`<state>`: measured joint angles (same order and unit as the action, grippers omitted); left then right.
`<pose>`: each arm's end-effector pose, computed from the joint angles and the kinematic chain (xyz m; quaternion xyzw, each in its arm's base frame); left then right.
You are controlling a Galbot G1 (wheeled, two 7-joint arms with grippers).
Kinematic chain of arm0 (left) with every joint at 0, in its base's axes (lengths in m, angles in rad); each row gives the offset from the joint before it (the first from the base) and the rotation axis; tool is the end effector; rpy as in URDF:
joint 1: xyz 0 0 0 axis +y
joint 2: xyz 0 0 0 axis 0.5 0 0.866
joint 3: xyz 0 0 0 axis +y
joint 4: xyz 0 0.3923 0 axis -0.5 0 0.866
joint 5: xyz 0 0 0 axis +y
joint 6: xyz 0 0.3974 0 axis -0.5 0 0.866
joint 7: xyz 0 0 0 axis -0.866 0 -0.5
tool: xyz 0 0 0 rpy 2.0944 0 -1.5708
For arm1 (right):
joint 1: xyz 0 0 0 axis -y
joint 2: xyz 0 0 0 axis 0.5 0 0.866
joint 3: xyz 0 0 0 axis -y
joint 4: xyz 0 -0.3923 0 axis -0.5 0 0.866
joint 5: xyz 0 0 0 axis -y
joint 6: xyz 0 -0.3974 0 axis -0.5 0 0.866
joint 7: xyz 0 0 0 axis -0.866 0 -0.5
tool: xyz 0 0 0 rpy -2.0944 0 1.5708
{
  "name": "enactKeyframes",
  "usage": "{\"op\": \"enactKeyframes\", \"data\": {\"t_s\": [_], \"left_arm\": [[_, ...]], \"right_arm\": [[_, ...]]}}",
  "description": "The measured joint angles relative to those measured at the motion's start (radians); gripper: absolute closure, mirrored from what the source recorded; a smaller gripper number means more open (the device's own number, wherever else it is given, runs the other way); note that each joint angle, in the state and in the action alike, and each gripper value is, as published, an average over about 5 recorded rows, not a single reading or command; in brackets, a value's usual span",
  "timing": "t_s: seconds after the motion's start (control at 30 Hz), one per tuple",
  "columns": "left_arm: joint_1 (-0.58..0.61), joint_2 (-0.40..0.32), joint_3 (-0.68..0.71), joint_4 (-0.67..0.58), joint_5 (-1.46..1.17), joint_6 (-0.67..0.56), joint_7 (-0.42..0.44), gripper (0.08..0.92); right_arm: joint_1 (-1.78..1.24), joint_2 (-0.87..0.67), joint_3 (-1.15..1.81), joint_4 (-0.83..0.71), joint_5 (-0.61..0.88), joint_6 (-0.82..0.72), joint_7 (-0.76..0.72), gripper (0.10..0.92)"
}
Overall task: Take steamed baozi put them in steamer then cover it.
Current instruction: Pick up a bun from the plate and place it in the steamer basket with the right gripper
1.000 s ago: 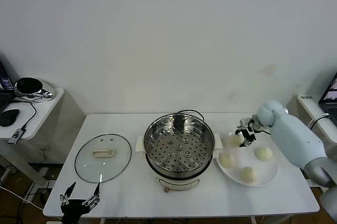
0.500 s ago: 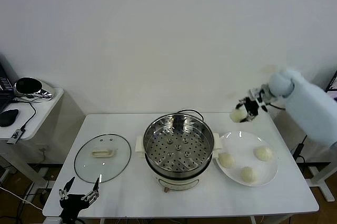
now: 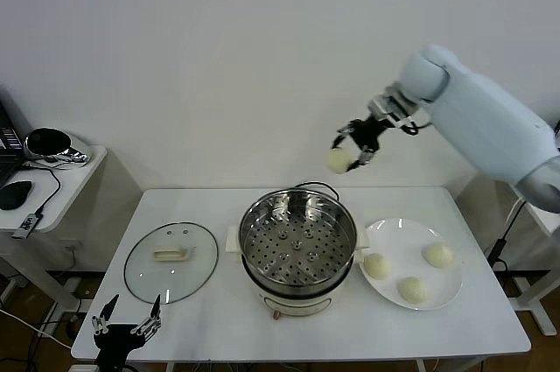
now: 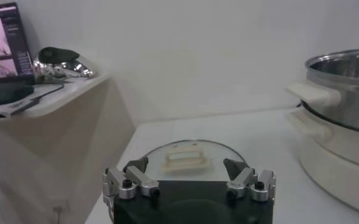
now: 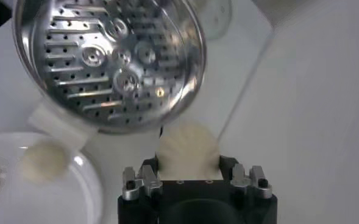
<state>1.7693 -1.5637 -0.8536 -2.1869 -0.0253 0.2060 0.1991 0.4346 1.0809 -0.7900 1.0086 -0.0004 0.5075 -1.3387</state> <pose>0.1232 0.1063 -0.3243 0.0385 -0.9846 -0.0632 0.1583 0.6910 0.0027 0.0242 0.6499 -0.3499 0.6738 0.0346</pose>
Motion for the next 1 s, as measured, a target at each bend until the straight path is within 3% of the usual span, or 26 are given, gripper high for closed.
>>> {"op": "enactKeyframes", "data": {"t_s": [0.4, 1.0], "left_arm": [[0.008, -0.026, 0.005, -0.007, 0.009, 0.0, -0.005, 0.177], [0.013, -0.031, 0.014, 0.003, 0.004, -0.002, -0.005, 0.177]], "right_arm": [[-0.024, 0.077, -0.052, 0.057, -0.164, 0.211, 0.016, 0.406], [-0.109, 0.201, -0.039, -0.059, -0.342, 0.3, 0.043, 0.406]]}}
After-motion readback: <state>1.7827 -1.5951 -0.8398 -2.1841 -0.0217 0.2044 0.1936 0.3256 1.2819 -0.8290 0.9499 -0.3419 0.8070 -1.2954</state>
